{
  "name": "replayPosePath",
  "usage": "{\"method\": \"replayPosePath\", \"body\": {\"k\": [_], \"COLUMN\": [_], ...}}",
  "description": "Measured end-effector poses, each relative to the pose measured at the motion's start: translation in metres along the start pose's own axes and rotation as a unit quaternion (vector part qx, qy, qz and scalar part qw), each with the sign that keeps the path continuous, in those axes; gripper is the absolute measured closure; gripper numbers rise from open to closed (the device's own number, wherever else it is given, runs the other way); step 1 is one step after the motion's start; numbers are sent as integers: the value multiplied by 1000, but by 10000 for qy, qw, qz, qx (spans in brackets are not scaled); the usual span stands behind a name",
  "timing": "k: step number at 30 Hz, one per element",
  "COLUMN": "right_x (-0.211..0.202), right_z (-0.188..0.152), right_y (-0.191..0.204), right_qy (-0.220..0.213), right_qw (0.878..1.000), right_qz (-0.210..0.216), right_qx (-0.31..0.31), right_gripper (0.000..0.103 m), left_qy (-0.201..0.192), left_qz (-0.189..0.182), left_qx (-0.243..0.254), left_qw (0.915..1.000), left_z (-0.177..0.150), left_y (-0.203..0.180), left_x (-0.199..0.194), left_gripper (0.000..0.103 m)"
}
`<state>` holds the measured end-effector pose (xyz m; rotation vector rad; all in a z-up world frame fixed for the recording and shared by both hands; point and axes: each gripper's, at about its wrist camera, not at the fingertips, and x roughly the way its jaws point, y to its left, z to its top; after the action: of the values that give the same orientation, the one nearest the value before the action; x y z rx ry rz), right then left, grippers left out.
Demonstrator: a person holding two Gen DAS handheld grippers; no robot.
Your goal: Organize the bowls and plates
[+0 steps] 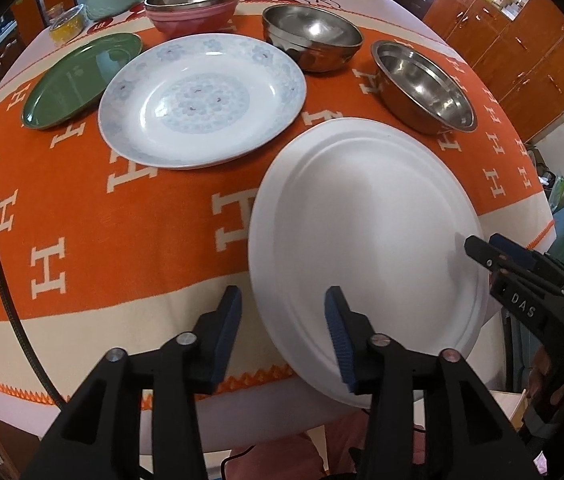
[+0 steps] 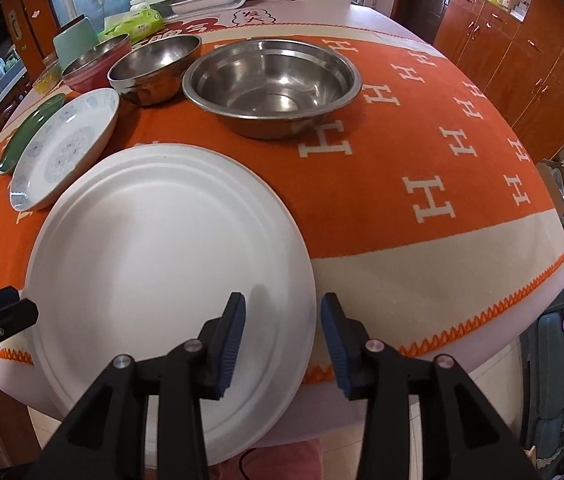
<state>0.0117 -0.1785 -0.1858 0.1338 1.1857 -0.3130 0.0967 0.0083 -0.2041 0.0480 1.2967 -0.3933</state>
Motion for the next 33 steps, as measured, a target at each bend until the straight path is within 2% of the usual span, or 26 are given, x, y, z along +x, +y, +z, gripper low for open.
{"method": "replayPosePath", "body": {"k": [3, 8, 17, 25, 30, 33], "right_x": [-4, -14, -31, -38, -33, -32], "right_z": [3, 8, 19, 37, 47, 52], "right_y": [1, 9, 31, 59, 66, 68], "right_qy": [-52, -155, -367, -626, -682, -723], "right_qw": [10000, 9999, 9987, 9932, 9856, 9801], "right_qz": [-11, 18, 318, 936, 1544, 1846], "right_qx": [-5, -55, -118, -302, -85, 74], "right_gripper": [63, 56, 50, 46, 44, 40], "left_qy": [-18, -76, -327, -719, -775, -826], "left_qz": [-9, -46, -15, 99, 237, 258], "left_qx": [-89, -129, -179, -276, -359, -442], "left_qw": [10000, 9999, 9993, 9970, 9961, 9953], "left_z": [-1, -3, -2, 3, 9, 14], "left_y": [6, 16, 38, 56, 68, 75], "left_x": [-5, -18, -53, -83, -91, -95], "left_gripper": [57, 51, 43, 32, 31, 27]}}
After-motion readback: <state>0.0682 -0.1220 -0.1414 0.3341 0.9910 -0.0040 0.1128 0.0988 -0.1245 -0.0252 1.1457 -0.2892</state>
